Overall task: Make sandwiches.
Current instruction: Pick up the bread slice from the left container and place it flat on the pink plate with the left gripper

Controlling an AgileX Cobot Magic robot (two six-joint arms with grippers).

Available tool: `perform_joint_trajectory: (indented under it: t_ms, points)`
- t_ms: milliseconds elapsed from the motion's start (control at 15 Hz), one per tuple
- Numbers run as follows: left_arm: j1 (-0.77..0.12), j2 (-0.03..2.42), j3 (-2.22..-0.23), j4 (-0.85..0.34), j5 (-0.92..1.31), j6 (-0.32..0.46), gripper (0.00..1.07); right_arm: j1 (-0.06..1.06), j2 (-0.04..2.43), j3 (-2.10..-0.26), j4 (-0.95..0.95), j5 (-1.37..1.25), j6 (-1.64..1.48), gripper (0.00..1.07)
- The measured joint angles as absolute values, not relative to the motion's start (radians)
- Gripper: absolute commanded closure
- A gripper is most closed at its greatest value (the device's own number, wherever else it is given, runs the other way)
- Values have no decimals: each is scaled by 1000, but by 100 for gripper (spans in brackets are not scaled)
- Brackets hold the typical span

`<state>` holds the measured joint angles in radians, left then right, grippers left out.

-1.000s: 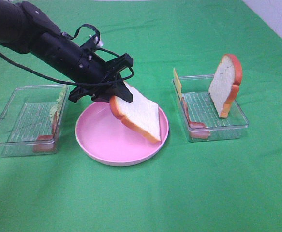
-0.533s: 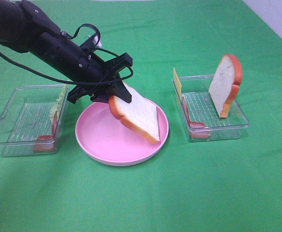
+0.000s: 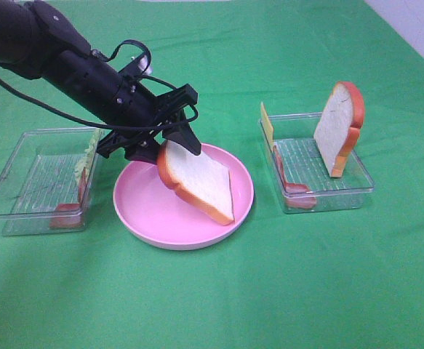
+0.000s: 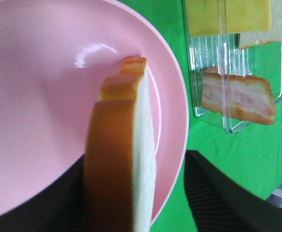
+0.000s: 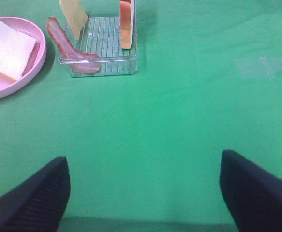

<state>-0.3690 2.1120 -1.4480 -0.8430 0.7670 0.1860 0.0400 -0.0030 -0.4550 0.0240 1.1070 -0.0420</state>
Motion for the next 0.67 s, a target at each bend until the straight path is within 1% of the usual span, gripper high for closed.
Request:
perform_joint_trajectory:
  t_ms: [67, 133, 400, 467, 533, 667]
  points:
    - [-369, 2112, -1448, -837, 772, 186, 31, 40, -3, -455, 24, 1107, -42, 26]
    - [-369, 2112, -1448, -820, 780, 182, 28, 40, -3, -455, 24, 1107, -42, 26]
    - [-369, 2093, -1448, -719, 814, 159, 28, 40, -3, -455, 24, 1107, -42, 26]
    - [-369, 2036, -1448, -560, 843, 79, 28, 40, -3, -455, 24, 1107, -42, 26]
    - [-369, 2023, -1448, -517, 853, 58, 28, 40, -3, -455, 24, 1107, -42, 26]
    - [-369, 1981, -1448, -385, 889, 0, 28, 40, -3, -455, 24, 1107, -42, 26]
